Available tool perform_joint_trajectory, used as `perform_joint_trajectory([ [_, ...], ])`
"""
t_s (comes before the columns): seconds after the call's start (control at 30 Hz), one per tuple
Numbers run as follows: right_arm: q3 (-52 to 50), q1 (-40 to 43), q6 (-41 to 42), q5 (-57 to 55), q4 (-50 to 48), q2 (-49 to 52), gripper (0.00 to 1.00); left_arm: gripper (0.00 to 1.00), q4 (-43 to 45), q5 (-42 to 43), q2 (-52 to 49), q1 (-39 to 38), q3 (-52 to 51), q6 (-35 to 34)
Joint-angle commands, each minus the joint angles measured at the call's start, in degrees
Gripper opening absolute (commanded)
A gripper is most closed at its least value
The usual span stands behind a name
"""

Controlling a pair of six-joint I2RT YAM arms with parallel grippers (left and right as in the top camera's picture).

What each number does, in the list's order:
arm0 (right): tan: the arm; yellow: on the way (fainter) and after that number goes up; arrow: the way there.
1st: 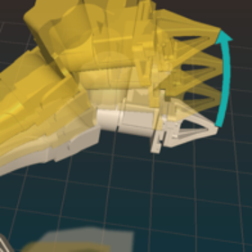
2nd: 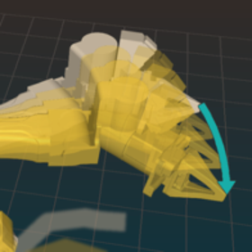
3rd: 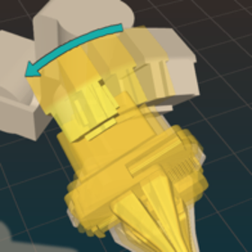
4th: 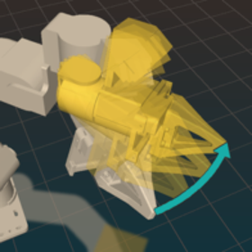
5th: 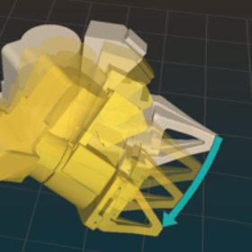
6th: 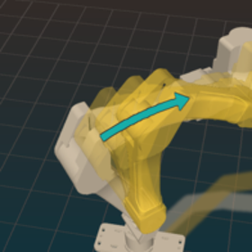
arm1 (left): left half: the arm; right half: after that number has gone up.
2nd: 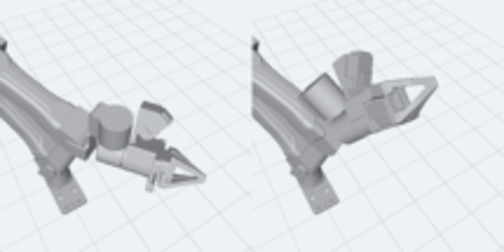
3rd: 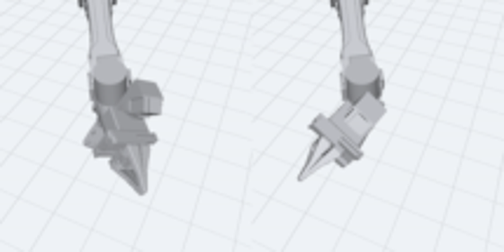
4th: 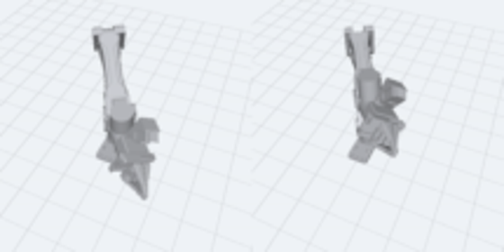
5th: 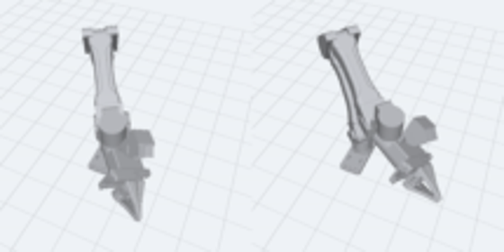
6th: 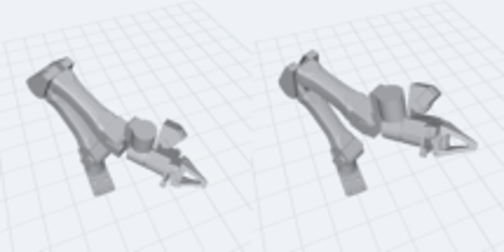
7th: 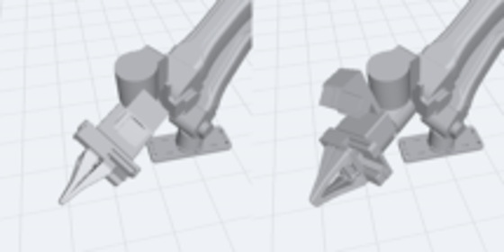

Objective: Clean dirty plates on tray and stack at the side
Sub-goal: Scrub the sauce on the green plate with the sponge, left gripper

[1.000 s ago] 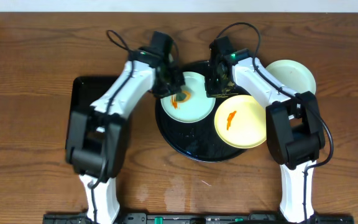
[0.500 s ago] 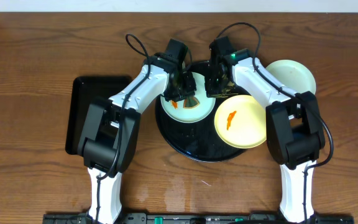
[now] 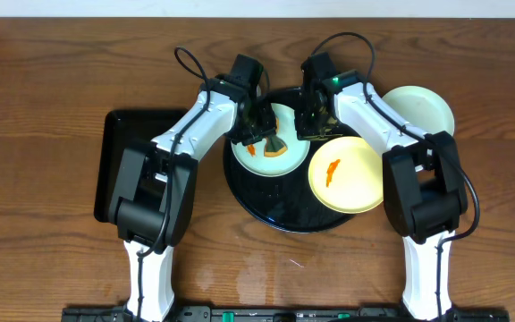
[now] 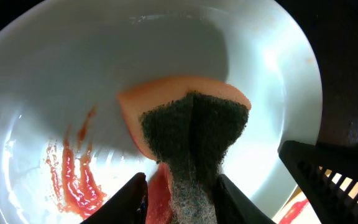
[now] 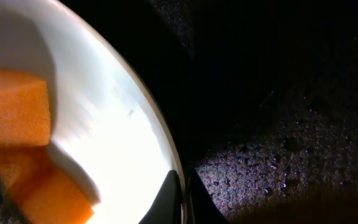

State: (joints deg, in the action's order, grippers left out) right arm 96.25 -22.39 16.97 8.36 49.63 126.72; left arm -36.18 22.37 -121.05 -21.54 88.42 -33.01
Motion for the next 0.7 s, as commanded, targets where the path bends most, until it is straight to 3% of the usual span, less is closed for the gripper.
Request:
perform_joint_trajectory([
  [0.0, 0.00, -0.96, 0.37, 0.09, 0.07, 0.70, 0.01, 0.36, -0.42, 0.15, 1.79, -0.22, 0.04, 0.59],
  [0.2, 0.00, -0.96, 0.37, 0.09, 0.07, 0.70, 0.01, 0.37, -0.35, 0.00, 1.57, -1.79, 0.02, 0.59],
  [0.37, 0.00, -0.96, 0.37, 0.07, 0.26, 0.70, 0.01, 0.08, -0.59, -4.26, 1.57, -2.16, 0.02, 0.59],
  [0.67, 0.00, -0.96, 0.35, 0.07, 0.55, 0.70, 0.01, 0.08, -4.11, -14.29, 1.25, -2.16, -0.81, 0.61],
])
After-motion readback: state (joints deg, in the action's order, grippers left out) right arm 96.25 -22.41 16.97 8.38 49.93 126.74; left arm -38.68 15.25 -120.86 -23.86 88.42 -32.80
